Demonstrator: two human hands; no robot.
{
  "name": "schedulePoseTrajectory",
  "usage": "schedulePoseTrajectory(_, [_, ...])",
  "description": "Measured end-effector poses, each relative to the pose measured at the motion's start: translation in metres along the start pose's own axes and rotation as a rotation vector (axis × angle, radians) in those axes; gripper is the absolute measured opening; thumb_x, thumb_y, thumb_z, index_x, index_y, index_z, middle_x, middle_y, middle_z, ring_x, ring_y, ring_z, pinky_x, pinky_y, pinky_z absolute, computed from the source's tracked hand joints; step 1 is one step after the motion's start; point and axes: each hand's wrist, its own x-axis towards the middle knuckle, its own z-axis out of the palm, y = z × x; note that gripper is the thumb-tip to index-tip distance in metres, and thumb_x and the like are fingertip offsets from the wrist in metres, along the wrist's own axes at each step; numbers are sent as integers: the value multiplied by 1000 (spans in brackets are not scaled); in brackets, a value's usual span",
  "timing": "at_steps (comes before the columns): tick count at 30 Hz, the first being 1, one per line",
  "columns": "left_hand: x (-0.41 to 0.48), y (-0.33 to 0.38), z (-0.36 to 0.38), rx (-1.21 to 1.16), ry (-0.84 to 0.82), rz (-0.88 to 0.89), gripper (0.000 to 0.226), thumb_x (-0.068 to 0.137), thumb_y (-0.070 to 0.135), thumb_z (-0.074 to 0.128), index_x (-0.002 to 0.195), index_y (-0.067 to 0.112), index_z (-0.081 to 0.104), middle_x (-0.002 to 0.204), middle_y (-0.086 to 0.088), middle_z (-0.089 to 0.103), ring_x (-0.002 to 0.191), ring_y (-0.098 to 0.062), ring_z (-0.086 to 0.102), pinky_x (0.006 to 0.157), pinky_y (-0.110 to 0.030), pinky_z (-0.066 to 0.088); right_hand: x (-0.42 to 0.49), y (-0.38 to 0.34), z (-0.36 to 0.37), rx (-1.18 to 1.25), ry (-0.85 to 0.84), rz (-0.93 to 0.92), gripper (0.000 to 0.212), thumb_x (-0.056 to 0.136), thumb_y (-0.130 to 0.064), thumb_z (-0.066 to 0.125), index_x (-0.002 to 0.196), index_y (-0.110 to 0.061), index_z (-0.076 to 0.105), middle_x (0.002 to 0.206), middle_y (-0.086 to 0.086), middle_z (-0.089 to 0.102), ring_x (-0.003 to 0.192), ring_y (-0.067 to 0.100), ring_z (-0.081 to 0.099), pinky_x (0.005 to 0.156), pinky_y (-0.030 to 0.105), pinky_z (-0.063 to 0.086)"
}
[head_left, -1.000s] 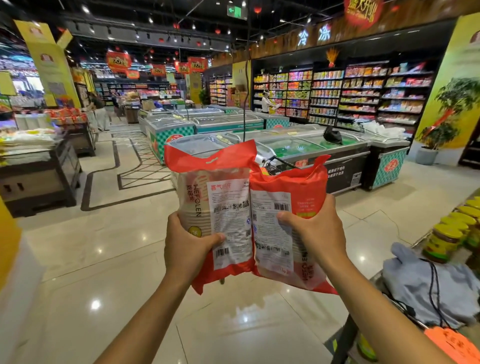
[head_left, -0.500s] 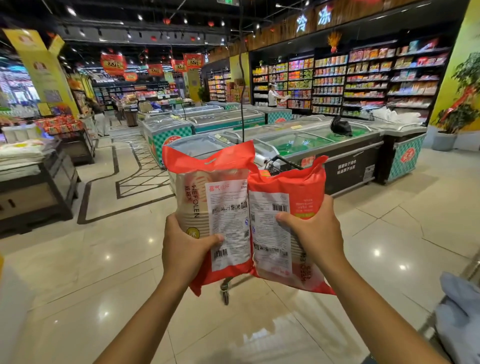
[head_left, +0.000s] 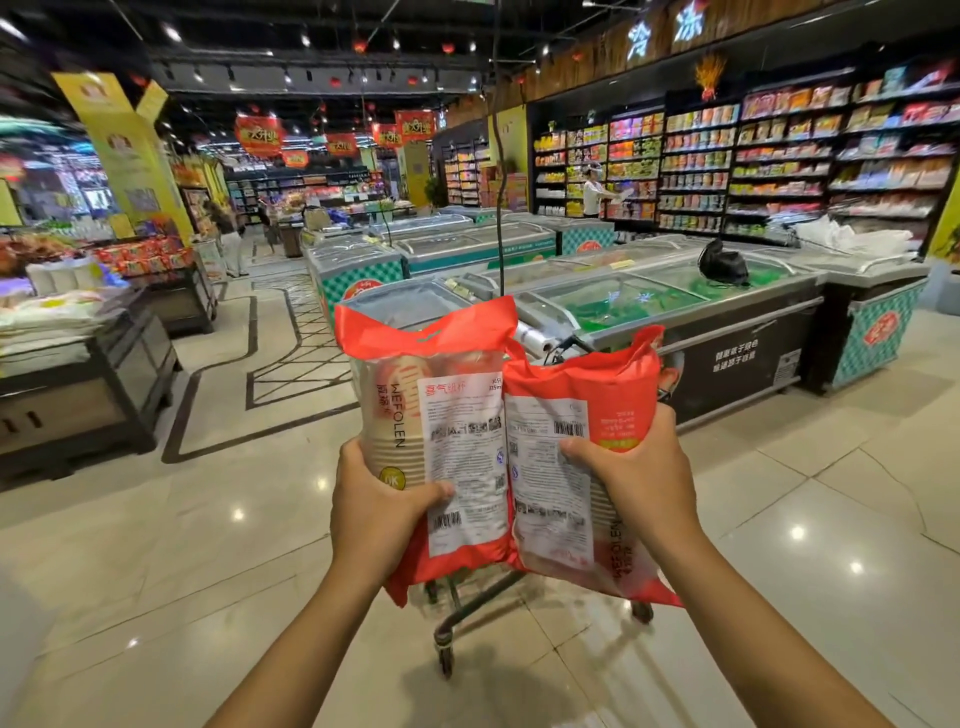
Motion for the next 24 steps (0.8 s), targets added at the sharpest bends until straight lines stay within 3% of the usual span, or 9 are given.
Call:
schedulePoseTrajectory(6, [58, -8, 47, -4, -9, -16, 89, 40, 41, 91, 117, 34, 46, 110, 12, 68, 96, -13, 70, 83, -50, 62, 69, 19, 21, 15, -15, 2, 67, 65, -47, 91, 111, -34, 45, 100, -15, 63, 91, 12, 64, 82, 42, 55])
schedulePoseTrajectory(10, [105, -17, 83, -10, -1, -12, 91, 37, 46, 90, 116, 32, 46, 110, 10, 68, 96, -14, 70, 84, -50, 60, 124, 37, 44, 4, 3, 22, 67, 58, -51, 91, 106, -36, 46, 98, -15, 66, 89, 15, 66, 85, 48, 56])
schedulePoseTrajectory(14, [164, -32, 124, -35, -16, -32, 83, 46, 31, 97, 113, 32, 48, 109, 8, 68, 95, -16, 70, 85, -50, 60, 189, 53, 69, -20, 1, 30, 68, 50, -58, 87, 102, -40, 47, 96, -14, 69, 89, 14, 68, 85, 49, 57])
schedulePoseTrajectory(16, [195, -36, 146, -49, -25, -38, 80, 41, 39, 93, 107, 35, 47, 107, 8, 68, 93, -17, 70, 84, -51, 59, 224, 59, 79, -36, 9, 29, 67, 52, -57, 88, 103, -40, 47, 97, -14, 69, 88, 13, 68, 85, 49, 57])
schedulePoseTrajectory(21, [266, -40, 190, -75, -36, -37, 88, 41, 40, 94, 115, 31, 48, 108, 9, 68, 95, -18, 69, 87, -50, 58, 302, 67, 107, -62, 19, 1, 67, 55, -54, 90, 106, -39, 49, 97, -15, 67, 87, 13, 68, 84, 50, 58])
schedulePoseTrajectory(24, [306, -43, 209, -73, -60, -45, 75, 54, 22, 100, 108, 31, 49, 104, 8, 68, 92, -17, 69, 87, -51, 58, 338, 74, 120, -68, 25, -7, 66, 56, -52, 91, 107, -37, 51, 96, -15, 68, 86, 12, 68, 83, 48, 58])
